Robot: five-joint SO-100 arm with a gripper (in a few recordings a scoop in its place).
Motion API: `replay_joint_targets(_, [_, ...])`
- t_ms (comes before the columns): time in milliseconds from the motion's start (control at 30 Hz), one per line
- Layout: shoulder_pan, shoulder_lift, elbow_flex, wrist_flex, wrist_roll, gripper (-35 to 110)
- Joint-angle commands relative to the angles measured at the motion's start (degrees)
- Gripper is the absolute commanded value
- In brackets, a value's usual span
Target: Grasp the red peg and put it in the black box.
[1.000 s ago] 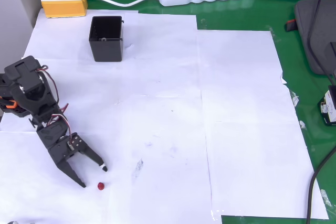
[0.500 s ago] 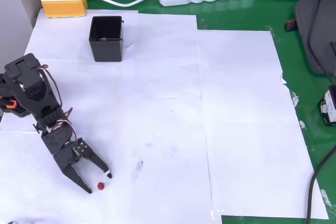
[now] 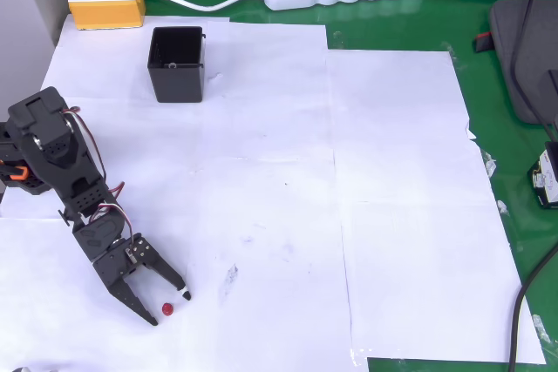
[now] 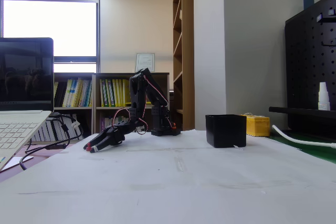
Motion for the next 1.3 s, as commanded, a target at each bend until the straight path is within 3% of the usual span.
replay_joint_targets(0, [-0.88, -2.81, 0.79, 0.44, -0.18, 24])
replay_joint_targets(1267, [-1.58, -1.93, -0.09, -1.41, -3.43, 9])
